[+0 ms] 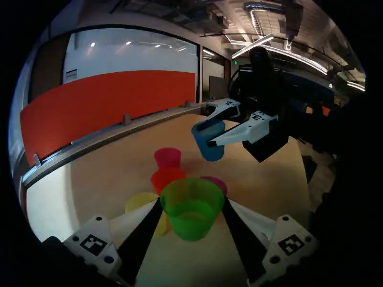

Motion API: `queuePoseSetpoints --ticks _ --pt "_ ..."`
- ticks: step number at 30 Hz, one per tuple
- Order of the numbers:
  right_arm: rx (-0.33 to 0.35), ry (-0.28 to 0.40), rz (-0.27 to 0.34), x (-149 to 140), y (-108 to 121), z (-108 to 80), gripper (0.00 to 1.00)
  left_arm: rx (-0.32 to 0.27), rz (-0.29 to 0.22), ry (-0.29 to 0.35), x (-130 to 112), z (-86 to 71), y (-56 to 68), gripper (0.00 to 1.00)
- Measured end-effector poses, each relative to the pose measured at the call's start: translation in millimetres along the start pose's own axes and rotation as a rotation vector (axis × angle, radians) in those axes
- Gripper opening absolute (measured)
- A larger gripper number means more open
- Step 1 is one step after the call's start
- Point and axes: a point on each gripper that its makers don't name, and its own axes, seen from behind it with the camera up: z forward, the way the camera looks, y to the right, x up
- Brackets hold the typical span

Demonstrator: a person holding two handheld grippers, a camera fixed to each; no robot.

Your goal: Pour water

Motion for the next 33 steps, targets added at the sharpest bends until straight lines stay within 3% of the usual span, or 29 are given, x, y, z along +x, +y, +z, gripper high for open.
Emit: queuePoseSetpoints --ticks 14,33 --pt "0.021 -0.08 0.049 -47.9 2.9 16.6 0.92 -0.035 -0.009 -0.072 -27.3 12.7 3.5 0.88" --pt "0.038 -0.135 0.071 -81.5 0.2 29.4 0.92 -0.049 -0.005 -0.127 -52.6 20.5 1.7 0.88"
